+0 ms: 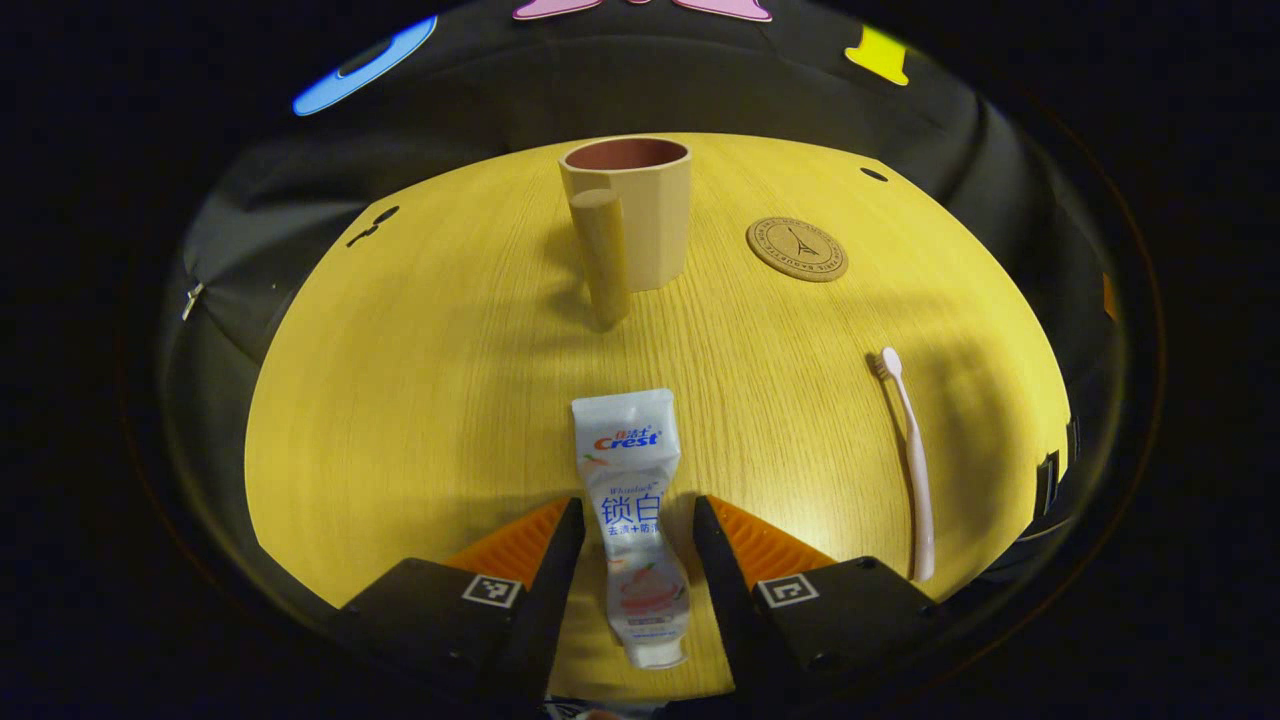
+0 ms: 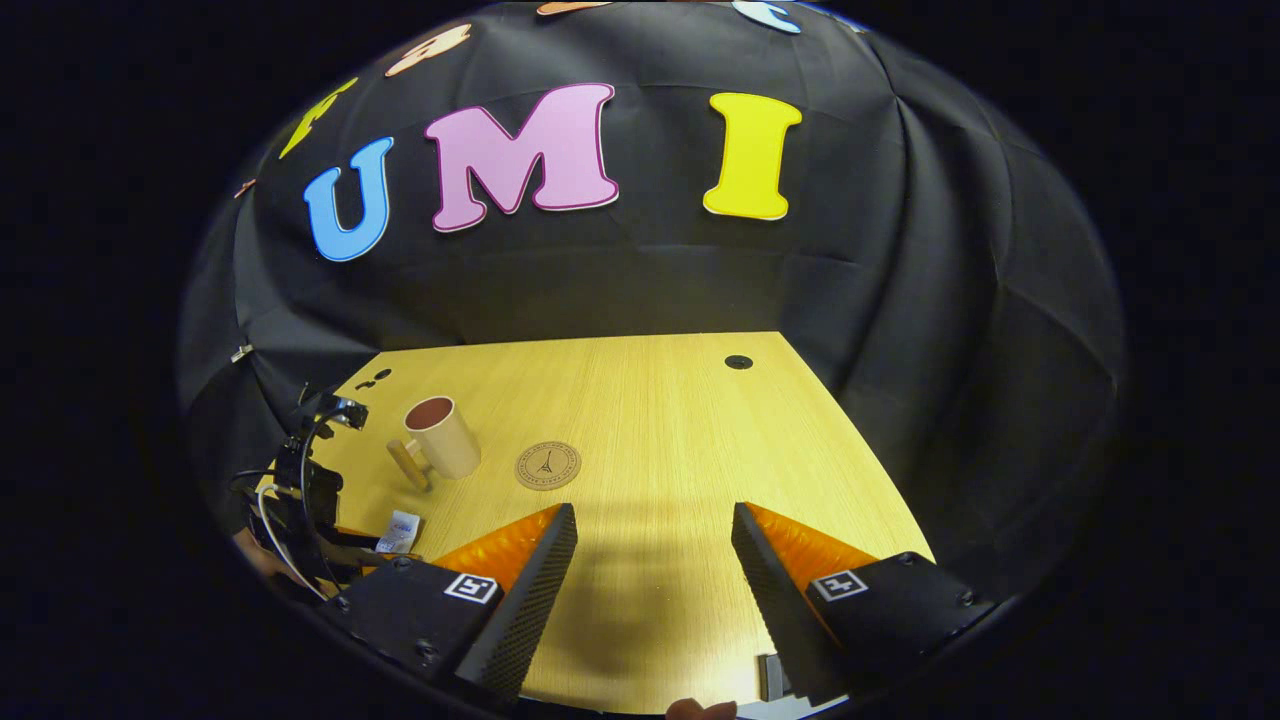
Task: Put the toothbrush and toothpaste on the desktop into the cup, then pick up the cup and place it on the coaster on the desktop.
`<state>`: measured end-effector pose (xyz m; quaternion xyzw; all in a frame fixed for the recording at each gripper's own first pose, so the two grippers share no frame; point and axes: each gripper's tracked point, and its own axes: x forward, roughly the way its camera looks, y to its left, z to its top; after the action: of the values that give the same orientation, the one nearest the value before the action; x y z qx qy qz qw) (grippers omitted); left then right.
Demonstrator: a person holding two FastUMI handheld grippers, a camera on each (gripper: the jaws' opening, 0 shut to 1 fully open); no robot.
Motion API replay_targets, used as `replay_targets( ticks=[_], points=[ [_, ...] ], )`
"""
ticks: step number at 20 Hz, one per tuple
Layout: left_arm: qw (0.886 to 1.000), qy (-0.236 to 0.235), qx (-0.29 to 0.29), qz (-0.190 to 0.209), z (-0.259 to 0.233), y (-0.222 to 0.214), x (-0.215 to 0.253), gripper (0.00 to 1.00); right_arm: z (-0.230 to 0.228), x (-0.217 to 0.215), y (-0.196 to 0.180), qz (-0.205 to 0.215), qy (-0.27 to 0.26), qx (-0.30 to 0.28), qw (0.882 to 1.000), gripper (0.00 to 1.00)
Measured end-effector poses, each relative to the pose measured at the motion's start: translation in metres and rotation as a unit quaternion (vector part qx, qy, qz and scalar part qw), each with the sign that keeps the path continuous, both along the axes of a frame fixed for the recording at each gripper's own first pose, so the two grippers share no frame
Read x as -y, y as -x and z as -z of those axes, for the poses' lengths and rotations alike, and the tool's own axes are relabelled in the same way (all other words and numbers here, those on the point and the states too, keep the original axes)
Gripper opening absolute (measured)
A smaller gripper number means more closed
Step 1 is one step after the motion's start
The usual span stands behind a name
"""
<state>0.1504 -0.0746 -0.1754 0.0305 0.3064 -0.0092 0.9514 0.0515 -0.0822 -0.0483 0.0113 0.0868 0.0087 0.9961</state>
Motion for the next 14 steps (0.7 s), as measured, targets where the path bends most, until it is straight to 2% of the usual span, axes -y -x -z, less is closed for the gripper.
replay_targets(
  ticks=[2,7,9,10,11,14],
  points=[
    [1.0,0.01,-0.01,0.006,0.003,0.001,0.004,0.66,0.001,-0.002,0.0,0.0,-0.001,-0.002,1.0,0.96],
    [0.999,-0.003,-0.013,0.04,0.0,0.0,0.006,0.34,0.015,-0.025,0.001,-0.018,-0.017,-0.025,0.999,0.97],
    [0.998,-0.009,-0.014,0.06,0.001,-0.004,0.007,0.3,0.032,-0.043,0.003,-0.038,-0.024,-0.058,0.997,0.98],
    [0.998,-0.009,-0.01,0.067,-0.001,-0.005,0.007,0.28,0.042,-0.052,0.005,-0.046,-0.025,-0.078,0.996,0.86],
    [0.997,-0.008,-0.008,0.072,-0.002,-0.004,0.007,0.25,0.052,-0.061,0.006,-0.054,-0.027,-0.098,0.993,0.99],
    [0.996,-0.002,-0.009,0.091,-0.001,-0.004,0.007,0.22,0.08,-0.089,0.006,-0.073,-0.029,-0.155,0.985,0.99]
  ],
)
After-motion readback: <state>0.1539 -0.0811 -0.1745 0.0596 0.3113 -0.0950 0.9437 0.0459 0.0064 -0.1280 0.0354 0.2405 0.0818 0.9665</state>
